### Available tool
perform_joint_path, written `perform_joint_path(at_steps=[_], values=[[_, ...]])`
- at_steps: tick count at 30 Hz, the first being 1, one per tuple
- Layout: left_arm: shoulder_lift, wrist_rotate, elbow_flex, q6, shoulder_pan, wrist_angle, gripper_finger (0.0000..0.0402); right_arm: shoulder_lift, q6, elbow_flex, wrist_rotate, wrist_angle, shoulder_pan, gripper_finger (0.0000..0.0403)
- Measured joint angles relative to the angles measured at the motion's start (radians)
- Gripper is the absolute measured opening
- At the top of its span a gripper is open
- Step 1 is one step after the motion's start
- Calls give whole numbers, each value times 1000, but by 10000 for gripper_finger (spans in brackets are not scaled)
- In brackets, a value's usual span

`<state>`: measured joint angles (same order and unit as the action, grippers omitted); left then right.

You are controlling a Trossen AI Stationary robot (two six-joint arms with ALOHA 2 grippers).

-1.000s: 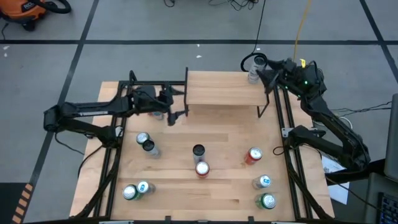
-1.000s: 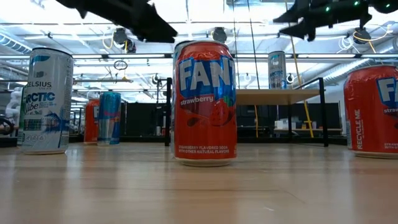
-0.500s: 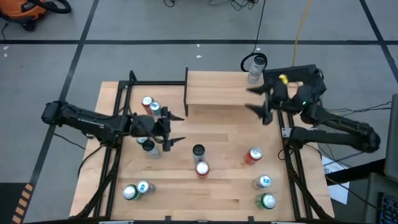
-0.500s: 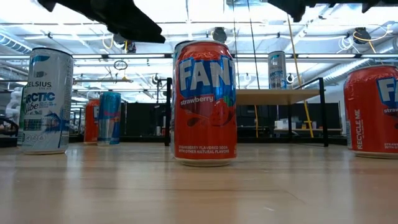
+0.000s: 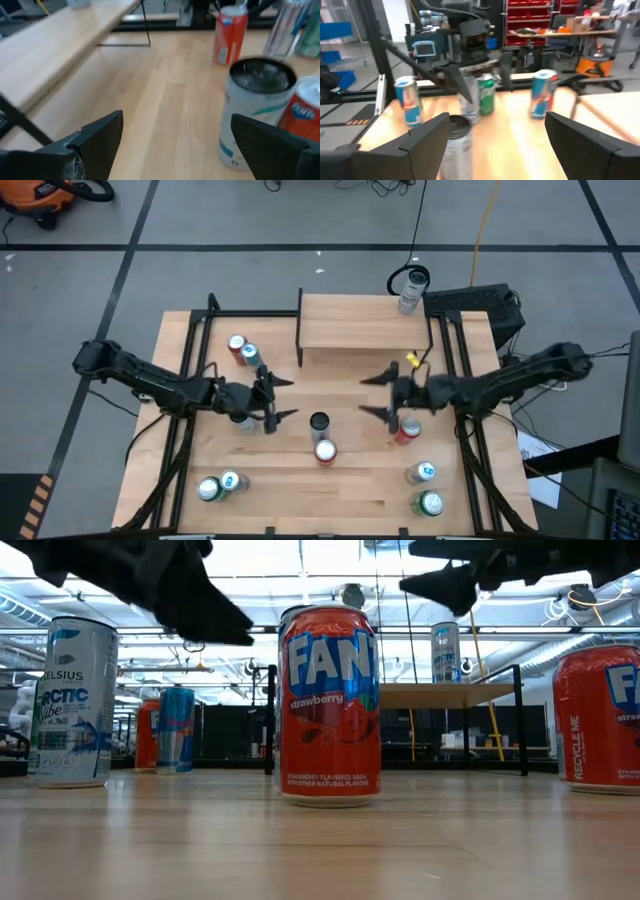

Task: Place canned beverage on shelf
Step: Put the right white-blue soda can on the shelf aligned with the other white-blue soda can

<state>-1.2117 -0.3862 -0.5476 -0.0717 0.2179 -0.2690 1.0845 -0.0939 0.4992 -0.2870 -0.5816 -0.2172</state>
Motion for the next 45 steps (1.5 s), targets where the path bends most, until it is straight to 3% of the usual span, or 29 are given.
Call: perform_joint_path(at_steps=[5,11,20,25,35,42,45], values=[[-133,3,0,27,33,-126,370,205,-62,0,-27,-229,-60,314],[-194,-5,0,33,38,-206,370,372,-128,6,-27,-384,-58,314],[-251,-5,0,60,32,-308,370,535,-102,195,-21,-196,-58,315],[-255,-5,0,58,33,-308,370,574,-101,256,12,-163,-58,315],[-255,-5,0,54,33,-326,370,599,-134,289,-28,-104,-39,313],[-255,-5,0,56,32,-347,370,595,-137,290,-27,-84,-31,242],[-255,-4,0,60,33,-348,370,587,-125,290,1,-80,-28,235]])
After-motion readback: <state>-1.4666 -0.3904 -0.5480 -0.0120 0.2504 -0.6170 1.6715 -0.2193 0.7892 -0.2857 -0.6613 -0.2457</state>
